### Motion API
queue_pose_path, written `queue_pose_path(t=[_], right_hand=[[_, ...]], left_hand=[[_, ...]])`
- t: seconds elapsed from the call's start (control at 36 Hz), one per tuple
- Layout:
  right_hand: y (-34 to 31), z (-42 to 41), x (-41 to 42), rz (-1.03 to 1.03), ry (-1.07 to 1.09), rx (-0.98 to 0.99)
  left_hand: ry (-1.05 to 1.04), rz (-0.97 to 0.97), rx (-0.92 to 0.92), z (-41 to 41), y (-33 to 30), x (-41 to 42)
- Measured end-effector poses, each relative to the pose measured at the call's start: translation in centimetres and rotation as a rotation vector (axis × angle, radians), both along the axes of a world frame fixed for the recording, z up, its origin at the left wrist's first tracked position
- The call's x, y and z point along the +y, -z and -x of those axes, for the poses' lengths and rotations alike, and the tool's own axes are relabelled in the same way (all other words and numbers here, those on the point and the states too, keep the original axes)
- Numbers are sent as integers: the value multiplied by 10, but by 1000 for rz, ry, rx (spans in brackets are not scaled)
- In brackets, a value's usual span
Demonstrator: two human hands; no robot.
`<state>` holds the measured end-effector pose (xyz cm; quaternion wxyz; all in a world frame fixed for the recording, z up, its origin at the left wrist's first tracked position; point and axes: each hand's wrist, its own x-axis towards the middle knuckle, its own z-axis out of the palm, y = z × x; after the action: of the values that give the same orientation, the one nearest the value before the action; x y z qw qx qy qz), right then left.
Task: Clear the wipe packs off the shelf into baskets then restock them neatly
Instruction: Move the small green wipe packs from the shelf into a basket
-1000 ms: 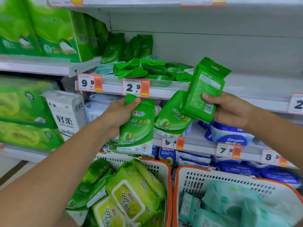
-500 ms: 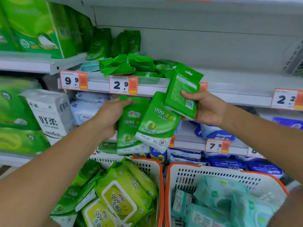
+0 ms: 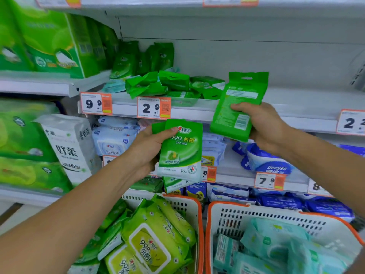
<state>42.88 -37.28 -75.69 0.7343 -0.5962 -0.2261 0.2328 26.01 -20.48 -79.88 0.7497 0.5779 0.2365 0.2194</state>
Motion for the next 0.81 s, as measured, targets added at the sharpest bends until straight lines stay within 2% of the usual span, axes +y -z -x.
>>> queue_pose_path(t=[0.11, 0.19, 0.28, 0.36, 0.42, 0.56, 0.72, 0.81], right_hand=[[9, 9, 1, 152, 159, -232], [17, 34, 13, 350, 102, -402], [25, 53, 26, 412, -96, -316], [18, 54, 22, 285, -329, -126], [15, 44, 14, 234, -435, -108], [28, 34, 13, 357, -209, -440], [36, 44, 22, 410, -97, -486], [41, 46, 29, 436, -146, -393]], left_hand=[[-21, 12, -65, 2, -1, -3], [-56, 5, -108, -2, -3, -16], [-93, 9, -124, -5, -6, -25], [-128, 8, -108, -1, -9, -17], [-122, 13, -103, 2, -11, -9], [-102, -2, -84, 5, -4, 0], [-99, 51, -71, 11, 8, 8], [-95, 53, -82, 19, 12, 11]])
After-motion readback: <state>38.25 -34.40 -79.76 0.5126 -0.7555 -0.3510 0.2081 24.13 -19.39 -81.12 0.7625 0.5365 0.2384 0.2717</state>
